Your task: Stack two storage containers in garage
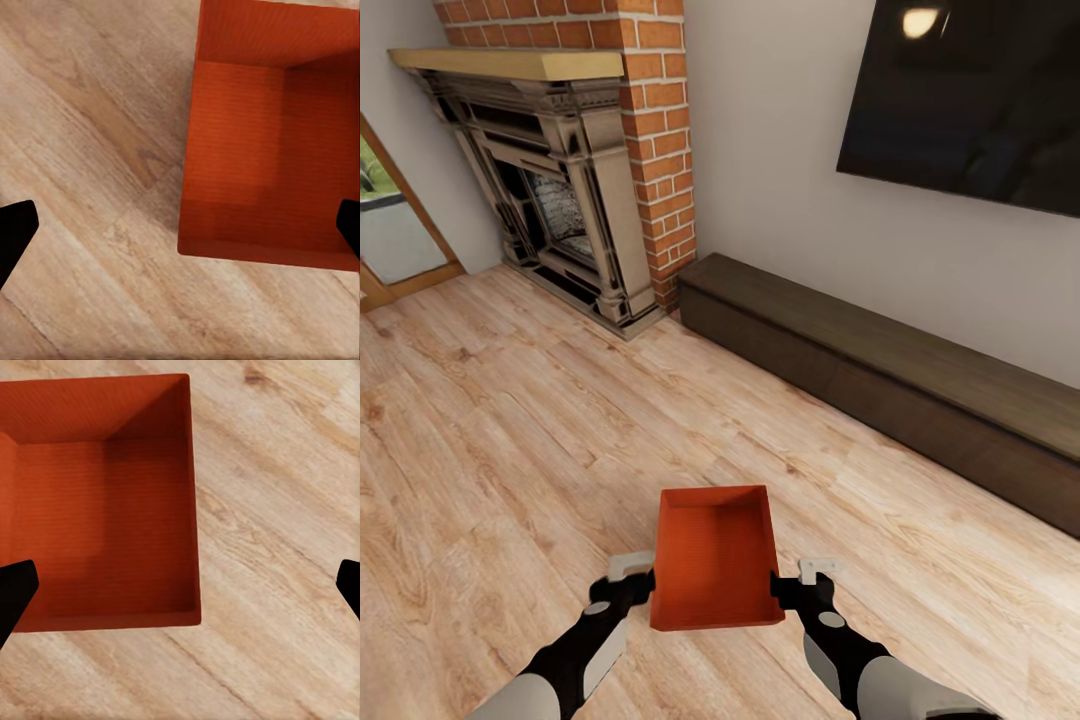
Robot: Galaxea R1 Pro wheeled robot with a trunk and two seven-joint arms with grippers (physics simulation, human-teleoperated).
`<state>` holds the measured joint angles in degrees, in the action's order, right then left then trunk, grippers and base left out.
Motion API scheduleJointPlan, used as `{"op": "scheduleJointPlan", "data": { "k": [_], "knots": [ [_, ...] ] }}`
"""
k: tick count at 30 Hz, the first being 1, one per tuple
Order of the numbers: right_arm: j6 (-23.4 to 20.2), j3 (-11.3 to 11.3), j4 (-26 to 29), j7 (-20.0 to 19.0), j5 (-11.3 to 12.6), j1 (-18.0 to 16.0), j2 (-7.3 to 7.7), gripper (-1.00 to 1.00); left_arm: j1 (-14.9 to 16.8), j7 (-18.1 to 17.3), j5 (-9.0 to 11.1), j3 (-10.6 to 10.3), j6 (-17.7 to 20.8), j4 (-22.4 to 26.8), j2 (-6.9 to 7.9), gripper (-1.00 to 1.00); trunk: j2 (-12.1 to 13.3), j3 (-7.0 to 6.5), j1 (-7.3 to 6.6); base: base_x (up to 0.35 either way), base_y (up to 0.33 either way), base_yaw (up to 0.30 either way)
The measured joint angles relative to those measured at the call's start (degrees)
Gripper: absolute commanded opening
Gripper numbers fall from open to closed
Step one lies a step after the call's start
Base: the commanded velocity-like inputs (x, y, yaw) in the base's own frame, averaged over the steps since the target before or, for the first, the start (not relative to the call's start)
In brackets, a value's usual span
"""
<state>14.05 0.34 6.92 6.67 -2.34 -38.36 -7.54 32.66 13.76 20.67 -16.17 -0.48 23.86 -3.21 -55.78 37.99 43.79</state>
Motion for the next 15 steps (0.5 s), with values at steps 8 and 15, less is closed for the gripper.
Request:
{"op": "scheduleJointPlan", "data": {
  "k": [8,15],
  "knots": [
    [0.05,0.13,0.0,-0.01,0.19,-0.01,0.11,1.0,0.0,-0.22,0.45,0.04,0.0,-0.49,0.09,1.0,-3.21,1.44,1.76,0.0,0.0,0.0],
    [0.07,0.13,0.0,0.01,0.23,-0.01,0.13,1.0,0.0,-0.22,0.46,0.05,0.01,-0.46,0.11,1.0,-6.02,2.69,3.3,0.0,0.0,0.0]
  ]
}}
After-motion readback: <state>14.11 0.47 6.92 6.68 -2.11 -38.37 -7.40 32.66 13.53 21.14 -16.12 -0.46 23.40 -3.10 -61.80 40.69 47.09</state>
